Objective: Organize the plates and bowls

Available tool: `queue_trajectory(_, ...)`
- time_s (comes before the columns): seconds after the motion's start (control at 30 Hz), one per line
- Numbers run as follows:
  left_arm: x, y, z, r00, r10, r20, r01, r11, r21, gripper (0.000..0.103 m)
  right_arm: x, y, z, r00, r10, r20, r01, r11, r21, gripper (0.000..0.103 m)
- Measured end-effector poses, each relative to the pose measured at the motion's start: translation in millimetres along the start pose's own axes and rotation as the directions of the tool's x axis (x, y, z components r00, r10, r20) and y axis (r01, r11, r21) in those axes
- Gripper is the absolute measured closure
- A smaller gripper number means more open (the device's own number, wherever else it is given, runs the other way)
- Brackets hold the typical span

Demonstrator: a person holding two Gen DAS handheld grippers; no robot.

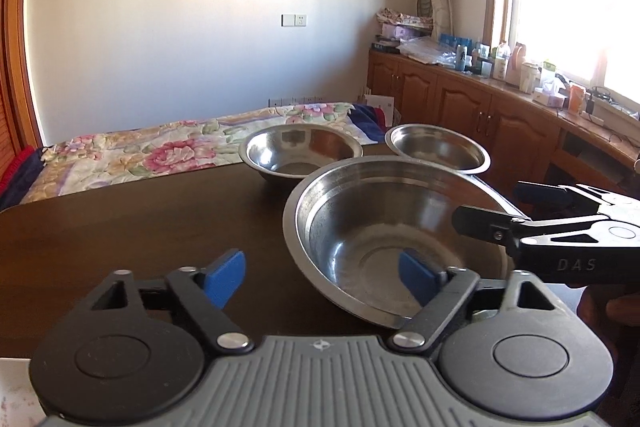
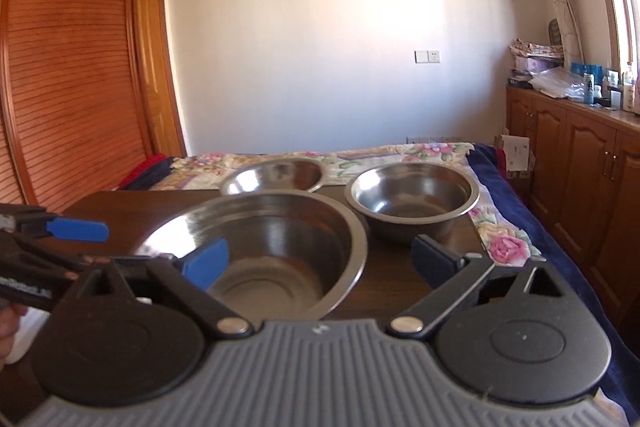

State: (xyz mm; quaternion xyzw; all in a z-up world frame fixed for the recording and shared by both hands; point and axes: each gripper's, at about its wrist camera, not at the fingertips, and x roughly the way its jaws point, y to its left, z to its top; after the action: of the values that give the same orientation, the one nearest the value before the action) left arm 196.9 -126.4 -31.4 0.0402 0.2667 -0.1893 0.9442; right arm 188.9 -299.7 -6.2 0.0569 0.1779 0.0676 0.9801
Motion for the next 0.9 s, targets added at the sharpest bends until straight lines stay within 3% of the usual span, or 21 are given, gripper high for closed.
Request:
queue_trajectory(0.33,16,4,-1,0.999,-0.015,-0.035,0.014,0.999,-0.037,0.048,11,-9,-3,0.999,0.049,-0.012,-0.049,0.998,0.038,0.008)
queue_trajectory(0.57,22,4,0,0.999,-0.011,-0.04,0.009,0.999,-0.047,0.065,15,-10,-2,0.997,0.064,-0.04,-0.062,0.997,0.046,0.035)
queue_trajectory(0.67,23,4,-1,0.999,-0.01,-0.044,0.008,0.999,-0.046,0.072,14,-11,-2,0.997,0.063,-0.035,-0.061,0.997,0.05,0.04)
queue_trajectory(0.9,22,4,-2,0.999,-0.004,-0.045,0.002,0.999,-0.053,0.074,14,-15,-3,0.996,0.076,-0.042,-0.073,0.995,0.074,0.06)
